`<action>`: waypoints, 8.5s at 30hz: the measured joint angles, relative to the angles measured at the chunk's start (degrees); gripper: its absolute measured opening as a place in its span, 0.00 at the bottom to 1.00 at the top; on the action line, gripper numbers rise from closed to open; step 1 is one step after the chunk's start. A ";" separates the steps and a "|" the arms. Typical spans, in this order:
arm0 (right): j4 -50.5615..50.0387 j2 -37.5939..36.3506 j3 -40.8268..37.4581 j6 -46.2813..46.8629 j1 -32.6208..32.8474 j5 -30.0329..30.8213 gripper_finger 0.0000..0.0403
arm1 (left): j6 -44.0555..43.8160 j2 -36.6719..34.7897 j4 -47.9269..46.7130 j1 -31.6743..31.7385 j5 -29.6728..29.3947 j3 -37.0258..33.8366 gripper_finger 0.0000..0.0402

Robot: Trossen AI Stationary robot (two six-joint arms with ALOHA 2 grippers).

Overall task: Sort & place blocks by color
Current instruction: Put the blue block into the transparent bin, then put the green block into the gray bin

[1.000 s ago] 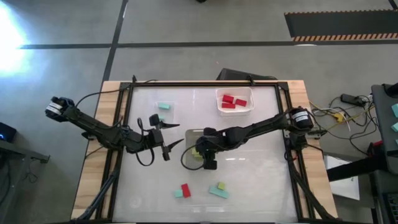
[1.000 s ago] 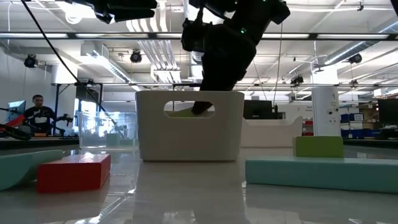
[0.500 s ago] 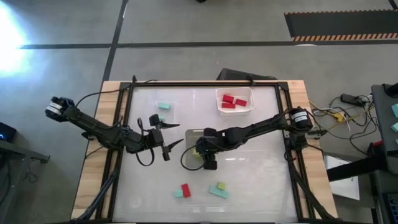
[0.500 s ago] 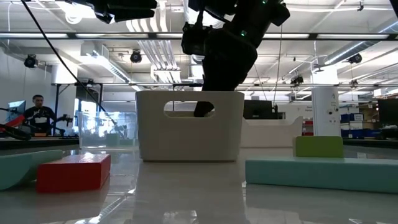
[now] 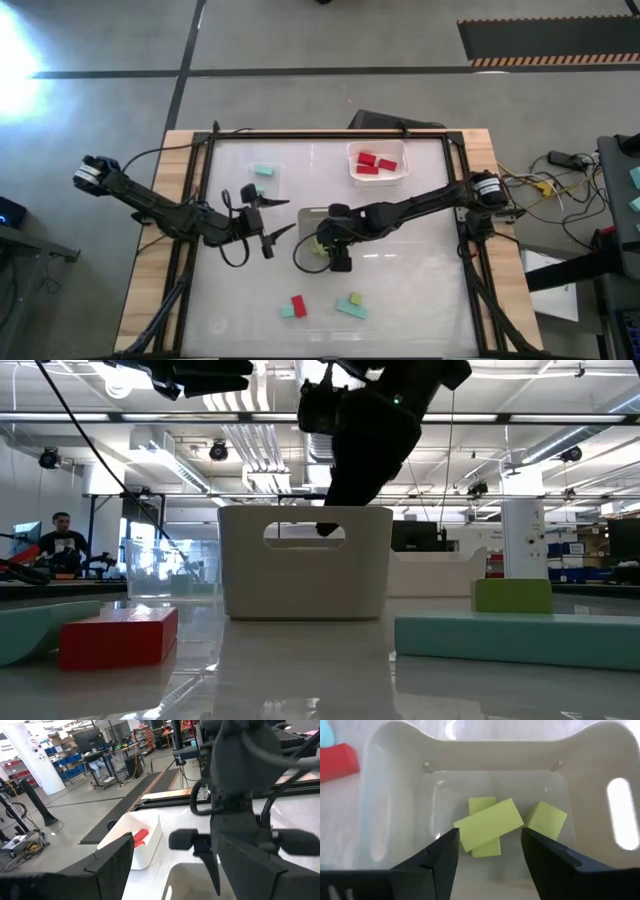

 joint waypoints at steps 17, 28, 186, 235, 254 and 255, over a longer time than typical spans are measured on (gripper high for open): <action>4.21 -18.47 -13.53 0.62 8.30 8.17 0.42 | -9.31 2.90 -0.05 -0.83 0.35 2.06 0.67; 25.54 -31.52 -31.48 -2.35 9.77 9.68 0.41 | -17.22 14.59 -19.66 -5.79 0.52 17.84 0.67; 25.92 -35.56 -37.64 -2.57 9.75 12.55 0.39 | 24.08 37.25 -73.50 52.80 34.48 32.52 0.47; 22.03 -31.77 -33.44 25.12 24.61 9.50 0.36 | -10.55 16.61 -13.33 1.73 6.93 18.72 0.47; 3.50 -9.81 -16.80 0.29 24.77 9.49 0.52 | -10.52 16.61 -12.83 1.61 6.99 18.33 0.47; 2.79 -8.59 -15.83 -1.57 24.77 9.49 0.53 | -10.52 16.61 -12.85 1.61 6.99 18.33 0.47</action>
